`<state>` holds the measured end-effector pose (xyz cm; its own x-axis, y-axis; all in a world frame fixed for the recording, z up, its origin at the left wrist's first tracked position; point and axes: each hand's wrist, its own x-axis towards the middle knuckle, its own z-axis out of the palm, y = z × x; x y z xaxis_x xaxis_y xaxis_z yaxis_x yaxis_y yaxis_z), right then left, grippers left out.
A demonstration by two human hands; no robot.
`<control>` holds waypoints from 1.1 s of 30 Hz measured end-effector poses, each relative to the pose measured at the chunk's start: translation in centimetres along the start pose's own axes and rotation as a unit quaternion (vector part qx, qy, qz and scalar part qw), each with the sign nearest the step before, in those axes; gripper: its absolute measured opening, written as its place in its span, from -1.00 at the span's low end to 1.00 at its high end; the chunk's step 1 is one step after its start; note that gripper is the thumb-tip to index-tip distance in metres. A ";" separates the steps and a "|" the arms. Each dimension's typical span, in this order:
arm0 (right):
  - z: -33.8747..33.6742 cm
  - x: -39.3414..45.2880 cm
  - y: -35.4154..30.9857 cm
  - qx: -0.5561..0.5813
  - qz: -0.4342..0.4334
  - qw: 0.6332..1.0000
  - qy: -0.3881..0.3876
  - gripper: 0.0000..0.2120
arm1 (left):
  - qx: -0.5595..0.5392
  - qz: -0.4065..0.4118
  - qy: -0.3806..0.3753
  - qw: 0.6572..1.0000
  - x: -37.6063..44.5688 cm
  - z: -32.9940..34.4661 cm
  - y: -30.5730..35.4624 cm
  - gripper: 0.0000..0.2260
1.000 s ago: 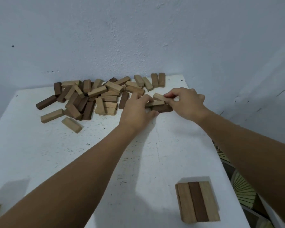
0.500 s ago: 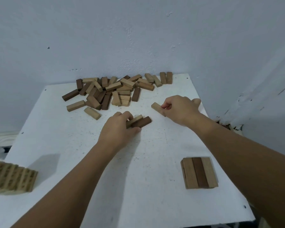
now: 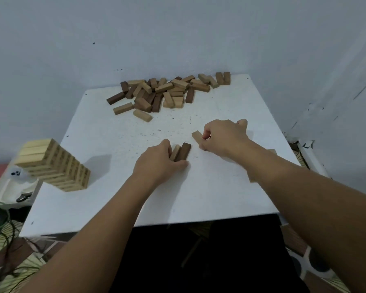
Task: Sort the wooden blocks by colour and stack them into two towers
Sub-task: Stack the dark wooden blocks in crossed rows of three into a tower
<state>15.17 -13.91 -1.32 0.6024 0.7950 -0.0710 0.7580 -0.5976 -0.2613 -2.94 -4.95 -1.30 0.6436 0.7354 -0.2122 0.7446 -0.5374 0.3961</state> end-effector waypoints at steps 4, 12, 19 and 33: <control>1.3 -3.8 -1.8 0.033 0.000 0.999 -0.003 -0.68 | -0.038 -0.002 -0.007 0.999 -2.2 0.4 -0.5 -0.53; 3.6 -8.0 -2.9 0.140 0.015 0.989 -0.035 -0.76 | -0.195 0.048 -0.036 0.979 -3.9 0.6 -4.1 -0.55; 5.0 -7.8 -2.2 0.244 -0.020 0.969 0.012 -0.67 | -0.331 0.076 0.055 0.939 -4.6 2.2 -5.8 -0.81; 7.3 -8.2 -1.7 0.283 -0.039 0.950 0.129 -0.84 | -0.171 0.101 0.104 0.975 -4.7 4.1 -5.7 -0.45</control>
<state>7.15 -18.71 -7.30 0.6472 0.7386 0.1887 0.5905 -0.3291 -0.7369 -9.47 -7.05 -6.26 0.6947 0.7158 0.0714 0.4819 -0.5367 0.6926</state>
